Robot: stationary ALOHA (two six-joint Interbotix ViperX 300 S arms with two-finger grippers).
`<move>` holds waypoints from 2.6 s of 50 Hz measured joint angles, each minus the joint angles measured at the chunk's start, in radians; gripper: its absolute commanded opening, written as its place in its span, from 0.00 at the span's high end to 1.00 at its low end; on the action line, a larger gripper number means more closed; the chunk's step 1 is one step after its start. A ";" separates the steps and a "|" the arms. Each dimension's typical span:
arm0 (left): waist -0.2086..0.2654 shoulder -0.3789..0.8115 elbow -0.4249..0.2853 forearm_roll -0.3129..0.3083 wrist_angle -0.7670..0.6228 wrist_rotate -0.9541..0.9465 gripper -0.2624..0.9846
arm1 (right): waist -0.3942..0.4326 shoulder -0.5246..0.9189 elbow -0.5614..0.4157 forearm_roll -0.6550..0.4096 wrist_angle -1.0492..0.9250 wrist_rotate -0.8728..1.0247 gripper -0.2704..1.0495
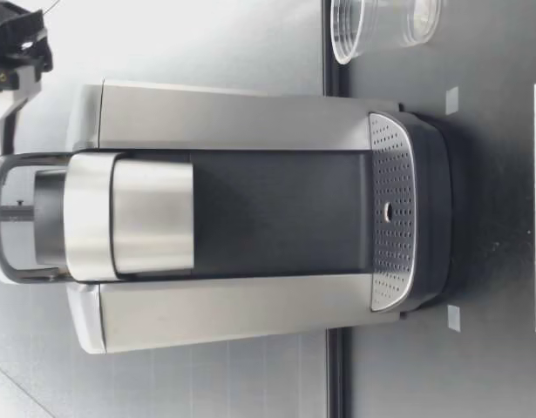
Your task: Place the coffee capsule inside the capsule container, then place the cup onto the center of the cup tray, then push the 'Hot Water' and 'Travel Mug' buttons.
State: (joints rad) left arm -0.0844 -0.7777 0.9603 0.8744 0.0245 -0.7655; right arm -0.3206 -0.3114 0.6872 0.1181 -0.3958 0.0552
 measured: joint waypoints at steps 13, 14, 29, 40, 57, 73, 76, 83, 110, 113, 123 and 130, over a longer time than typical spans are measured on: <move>-0.002 0.002 0.002 0.000 0.000 0.000 0.54 | 0.006 -0.018 0.063 0.000 0.008 0.044 0.78; 0.000 0.002 0.002 0.000 0.000 0.000 0.54 | 0.006 -0.020 0.066 0.000 0.008 0.048 0.78; 0.000 0.005 0.014 -0.002 -0.003 0.000 0.54 | 0.006 -0.153 0.140 0.017 0.067 0.161 0.78; 0.000 0.005 0.021 -0.003 -0.002 0.000 0.54 | 0.000 -0.264 0.319 0.044 0.259 0.360 0.78; 0.000 0.009 0.029 -0.003 -0.005 0.000 0.54 | -0.184 -0.459 0.500 0.046 0.463 0.614 0.77; 0.000 0.014 0.032 -0.003 -0.015 0.000 0.54 | -0.222 -0.449 0.580 0.046 0.535 0.723 0.67; 0.000 0.014 0.032 -0.003 -0.015 0.000 0.54 | -0.221 -0.440 0.581 0.046 0.538 0.726 0.63; 0.000 0.023 0.032 -0.003 -0.015 0.000 0.54 | -0.221 -0.410 0.581 0.046 0.540 0.727 0.55; 0.000 0.048 0.032 -0.003 -0.028 0.000 0.54 | -0.222 -0.252 0.551 0.046 0.489 0.732 0.42; 0.000 0.048 0.032 -0.003 -0.029 0.000 0.54 | -0.221 -0.225 0.545 0.046 0.488 0.732 0.42; 0.000 0.048 0.032 -0.003 -0.029 0.000 0.54 | -0.222 -0.158 0.520 0.046 0.486 0.729 0.42; 0.000 0.048 0.034 -0.003 -0.028 0.000 0.54 | -0.222 -0.124 0.505 0.046 0.486 0.729 0.42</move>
State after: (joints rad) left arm -0.0844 -0.7302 0.9940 0.8713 -0.0031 -0.7655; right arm -0.5430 -0.4357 1.1919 0.1641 0.0905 0.7839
